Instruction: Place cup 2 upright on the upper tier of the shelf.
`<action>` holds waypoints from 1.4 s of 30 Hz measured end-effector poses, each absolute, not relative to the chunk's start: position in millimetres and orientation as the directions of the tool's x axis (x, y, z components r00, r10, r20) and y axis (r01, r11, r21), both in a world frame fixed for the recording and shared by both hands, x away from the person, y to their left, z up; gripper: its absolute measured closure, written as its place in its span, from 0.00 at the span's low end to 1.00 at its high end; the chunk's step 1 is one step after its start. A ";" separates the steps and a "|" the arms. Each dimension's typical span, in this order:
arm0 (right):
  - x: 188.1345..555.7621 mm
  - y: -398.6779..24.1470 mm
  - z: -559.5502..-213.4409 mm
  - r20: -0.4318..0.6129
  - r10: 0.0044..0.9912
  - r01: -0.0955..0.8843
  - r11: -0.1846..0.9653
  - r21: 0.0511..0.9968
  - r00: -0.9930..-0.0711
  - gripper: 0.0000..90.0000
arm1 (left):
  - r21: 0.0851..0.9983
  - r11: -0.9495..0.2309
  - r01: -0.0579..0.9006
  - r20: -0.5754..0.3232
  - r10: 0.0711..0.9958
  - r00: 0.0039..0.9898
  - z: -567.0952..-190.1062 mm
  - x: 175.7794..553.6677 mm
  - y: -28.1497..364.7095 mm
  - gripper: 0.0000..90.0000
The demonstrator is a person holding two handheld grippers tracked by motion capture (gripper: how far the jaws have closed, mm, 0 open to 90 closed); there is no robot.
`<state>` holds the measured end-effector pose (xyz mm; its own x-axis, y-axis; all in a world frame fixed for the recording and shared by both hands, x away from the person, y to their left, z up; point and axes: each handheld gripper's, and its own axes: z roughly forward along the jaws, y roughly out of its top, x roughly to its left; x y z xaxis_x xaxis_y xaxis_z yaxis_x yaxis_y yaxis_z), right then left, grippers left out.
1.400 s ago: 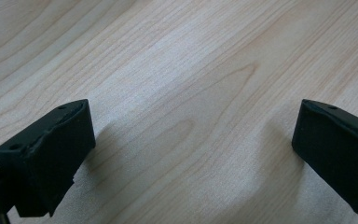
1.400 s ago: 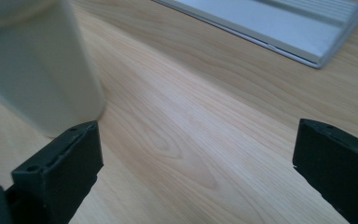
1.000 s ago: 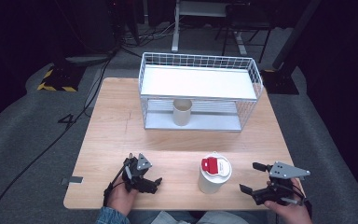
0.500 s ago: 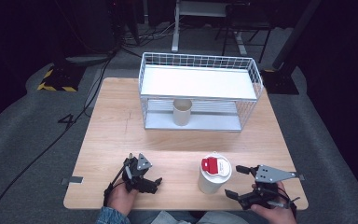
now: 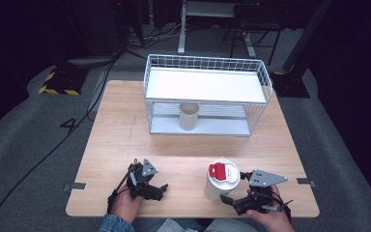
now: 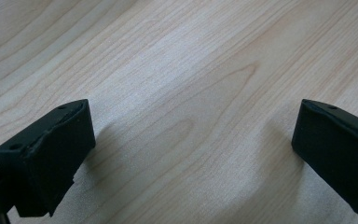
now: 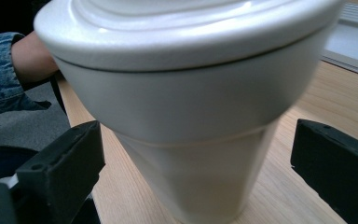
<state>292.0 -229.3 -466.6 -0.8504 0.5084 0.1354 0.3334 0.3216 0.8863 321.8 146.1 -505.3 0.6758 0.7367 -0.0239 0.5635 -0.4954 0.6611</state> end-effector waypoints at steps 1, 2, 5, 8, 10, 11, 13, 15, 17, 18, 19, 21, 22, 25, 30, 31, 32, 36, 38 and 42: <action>292.0 -229.3 -466.6 0.135 0.508 0.333 0.322 0.886 -0.850 0.03 | 0.661 -0.495 0.564 -0.024 0.737 0.676 -505.3 321.8 146.1 0.00; 292.4 -227.5 -467.8 0.134 0.503 0.328 0.319 0.889 -0.854 0.03 | 0.663 -0.494 0.563 -0.023 0.738 0.675 -505.5 321.8 146.0 0.00; 294.2 -220.9 -470.9 0.129 0.489 0.312 0.314 0.897 -0.863 0.04 | 0.662 -0.494 0.563 -0.023 0.738 0.675 -505.5 321.8 146.0 0.00; 295.8 -216.1 -474.0 0.122 0.497 0.313 0.321 0.894 -0.859 0.04 | 0.663 -0.494 0.563 -0.023 0.738 0.675 -505.5 321.7 146.0 0.00; 297.2 -213.7 -476.1 0.128 0.497 0.319 0.320 0.892 -0.858 0.04 | 0.662 -0.495 0.563 -0.024 0.737 0.675 -505.4 321.8 146.1 0.00; 298.3 -212.5 -477.2 0.124 0.497 0.315 0.322 0.893 -0.859 0.04 | 0.661 -0.495 0.564 -0.024 0.737 0.676 -505.3 321.8 146.1 0.00; 299.1 -211.3 -478.0 0.126 0.496 0.317 0.322 0.892 -0.859 0.04 | 0.661 -0.495 0.563 -0.024 0.737 0.676 -505.3 321.8 146.1 0.00; 300.6 -209.6 -479.8 0.127 0.495 0.315 0.317 0.894 -0.859 0.04 | 0.661 -0.495 0.563 -0.024 0.737 0.676 -505.3 321.8 146.1 0.00; 301.9 -208.2 -481.5 0.133 0.492 0.314 0.308 0.898 -0.861 0.04 | 0.662 -0.495 0.563 -0.024 0.737 0.676 -505.4 321.8 146.1 0.00; 302.2 -206.9 -482.9 0.125 0.496 0.308 0.307 0.900 -0.859 0.04 | 0.661 -0.495 0.563 -0.024 0.737 0.676 -505.3 321.8 146.1 0.00; 302.2 -206.9 -482.9 0.125 0.496 0.308 0.307 0.900 -0.859 0.04 | 0.661 -0.495 0.563 -0.024 0.737 0.676 -505.3 321.8 146.1 0.00; 302.1 -205.6 -484.4 0.114 0.501 0.296 0.300 0.907 -0.858 0.04 | 0.662 -0.495 0.563 -0.024 0.737 0.676 -505.4 321.8 146.1 0.00; 302.4 -204.5 -485.9 0.103 0.504 0.283 0.294 0.913 -0.857 0.05 | 0.663 -0.495 0.562 -0.022 0.738 0.675 -505.4 321.6 145.9 0.00; 301.6 -203.6 -488.1 0.095 0.506 0.270 0.286 0.919 -0.857 0.11 | 0.663 -0.495 0.562 -0.022 0.738 0.675 -505.4 321.6 145.9 0.00; 301.8 -204.8 -489.2 0.085 0.510 0.262 0.285 0.922 -0.856 0.14 | 0.663 -0.495 0.562 -0.022 0.738 0.675 -505.4 321.6 145.9 0.00; 301.4 -204.7 -489.3 0.083 0.510 0.260 0.287 0.922 -0.856 0.14 | 0.663 -0.495 0.562 -0.022 0.737 0.675 -505.4 321.6 145.9 0.00; 301.2 -204.5 -489.4 0.076 0.510 0.254 0.290 0.923 -0.857 0.14 | 0.663 -0.495 0.562 -0.022 0.738 0.675 -505.4 321.6 145.9 0.00; 301.3 -204.5 -488.9 0.074 0.510 0.255 0.294 0.921 -0.857 0.14 | 0.663 -0.495 0.562 -0.022 0.738 0.675 -505.4 321.6 145.9 0.00; 301.3 -204.5 -488.9 0.073 0.510 0.255 0.295 0.921 -0.857 0.14 | 0.663 -0.495 0.562 -0.022 0.738 0.675 -505.5 321.6 145.9 0.00; 301.2 -204.5 -488.8 0.075 0.511 0.256 0.294 0.921 -0.856 0.14 | 0.663 -0.495 0.562 -0.022 0.737 0.675 -505.4 321.6 145.9 0.00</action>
